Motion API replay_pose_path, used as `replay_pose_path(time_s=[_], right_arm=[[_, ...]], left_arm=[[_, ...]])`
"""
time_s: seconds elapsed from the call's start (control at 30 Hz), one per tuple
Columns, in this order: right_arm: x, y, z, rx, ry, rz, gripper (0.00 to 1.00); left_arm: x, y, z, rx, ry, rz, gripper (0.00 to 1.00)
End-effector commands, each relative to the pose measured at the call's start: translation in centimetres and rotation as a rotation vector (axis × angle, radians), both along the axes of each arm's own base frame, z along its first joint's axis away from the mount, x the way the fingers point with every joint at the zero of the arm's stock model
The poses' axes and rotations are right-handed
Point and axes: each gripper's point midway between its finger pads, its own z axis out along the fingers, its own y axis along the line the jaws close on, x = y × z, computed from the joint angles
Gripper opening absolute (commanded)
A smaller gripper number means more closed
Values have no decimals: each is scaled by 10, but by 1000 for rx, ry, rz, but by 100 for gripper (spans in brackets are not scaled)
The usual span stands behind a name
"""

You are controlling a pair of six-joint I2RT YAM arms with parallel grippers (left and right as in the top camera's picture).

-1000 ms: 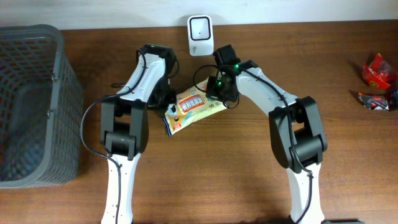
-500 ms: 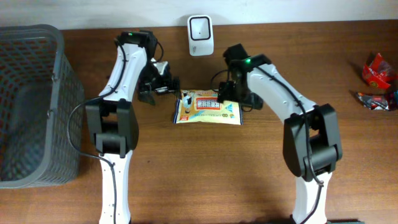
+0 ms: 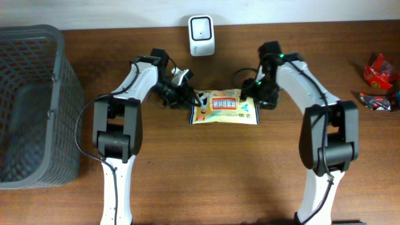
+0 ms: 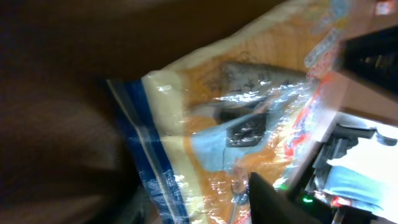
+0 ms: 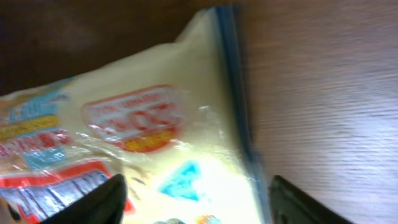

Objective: Scan the item barcode
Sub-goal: 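Lower the yellow bag flat onto the table with both grippers, then open both grippers and lift them away from the bag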

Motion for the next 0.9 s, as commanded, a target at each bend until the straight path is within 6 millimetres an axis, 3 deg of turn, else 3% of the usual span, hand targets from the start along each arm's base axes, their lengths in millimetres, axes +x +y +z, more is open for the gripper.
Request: replay_pose_path(time_s=[0.0, 0.03, 0.07, 0.13, 0.17, 0.4, 0.43, 0.5, 0.53, 0.57, 0.6, 0.63, 0.7, 0.73, 0.8, 0.87], right_arm=[[-10, 28, -15, 34, 12, 64, 70], [-10, 34, -15, 35, 4, 77, 69], [-10, 39, -14, 36, 4, 76, 69], [-11, 45, -14, 38, 1, 75, 68], [-11, 48, -14, 39, -2, 82, 68], [-12, 50, -14, 38, -2, 85, 68], [-12, 49, -14, 38, -3, 85, 68], [-12, 49, -15, 35, -3, 86, 68], [-12, 49, -14, 36, -3, 86, 68], [-12, 49, -14, 36, -3, 86, 68], [-12, 49, -14, 36, -4, 91, 67], [-13, 49, -14, 35, 0, 93, 61], [-4, 45, -1, 41, -33, 84, 62], [0, 41, 12, 42, -47, 77, 68], [9, 28, 45, 41, -95, 85, 98], [16, 7, 63, -6, -125, 49, 98]], left_arm=[[-14, 8, -39, 109, 63, -12, 21], [-14, 8, -39, 109, 62, -12, 30], [-14, 7, -39, 109, 60, -13, 49], [-12, 6, -39, 106, 49, -15, 71], [-10, 3, -40, 102, 31, -19, 96], [-12, -7, -49, 159, -10, -63, 99], [-12, -8, -49, 158, -10, -64, 86], [-11, -5, -49, 160, -8, -57, 45], [-10, -2, -49, 163, -6, -52, 37], [-9, 3, -50, 177, -5, -46, 22], [-9, 9, -53, 208, -1, -44, 0], [-10, 16, -53, 246, 6, -45, 0], [-7, 33, -46, 357, 5, -53, 0], [0, 44, -36, 429, -10, -53, 0], [18, 70, -6, 592, -43, -5, 0], [40, 103, 41, 783, -120, 83, 0]])
